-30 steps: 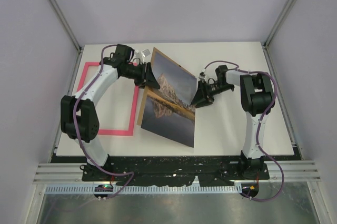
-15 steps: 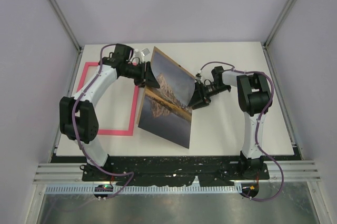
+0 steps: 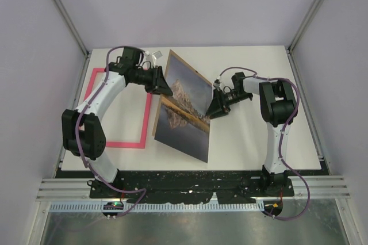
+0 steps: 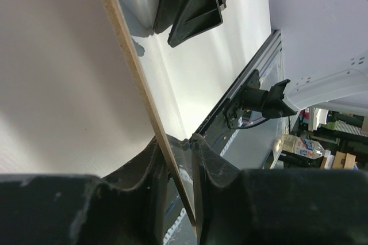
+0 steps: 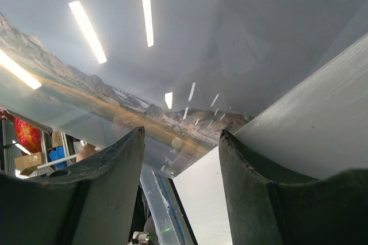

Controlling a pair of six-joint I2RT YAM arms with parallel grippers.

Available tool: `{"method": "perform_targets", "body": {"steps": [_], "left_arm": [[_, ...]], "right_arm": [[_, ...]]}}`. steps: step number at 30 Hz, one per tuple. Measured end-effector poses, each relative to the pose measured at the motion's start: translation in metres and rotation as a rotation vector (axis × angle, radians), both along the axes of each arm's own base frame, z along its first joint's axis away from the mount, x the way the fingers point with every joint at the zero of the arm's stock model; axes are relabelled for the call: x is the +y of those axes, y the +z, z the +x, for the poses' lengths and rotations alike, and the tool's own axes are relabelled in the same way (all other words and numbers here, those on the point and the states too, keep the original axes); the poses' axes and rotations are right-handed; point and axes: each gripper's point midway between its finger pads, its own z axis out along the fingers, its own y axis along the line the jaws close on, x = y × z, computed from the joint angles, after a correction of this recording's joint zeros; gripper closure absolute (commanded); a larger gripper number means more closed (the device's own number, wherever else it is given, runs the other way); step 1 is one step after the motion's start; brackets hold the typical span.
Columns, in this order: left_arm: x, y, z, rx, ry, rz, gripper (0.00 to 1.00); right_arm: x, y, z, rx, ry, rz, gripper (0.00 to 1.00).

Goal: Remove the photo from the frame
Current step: Remove the photo frame item from the photo frame.

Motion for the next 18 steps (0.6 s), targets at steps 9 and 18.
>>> {"method": "perform_targets", "body": {"steps": [9,18], "left_arm": [[0.0031,-0.0018,0.0007,0.005,0.009,0.009,0.85],[0.0097,-0.0062,0.0021,0.039,0.044,0.005,0.92]], "right_arm": [[-0.0008,0.0020,0.0006,0.003,-0.005,0.015,0.41],[-0.0008,0.0030,0.0008,0.004,-0.007,0.022,0.41]]}}
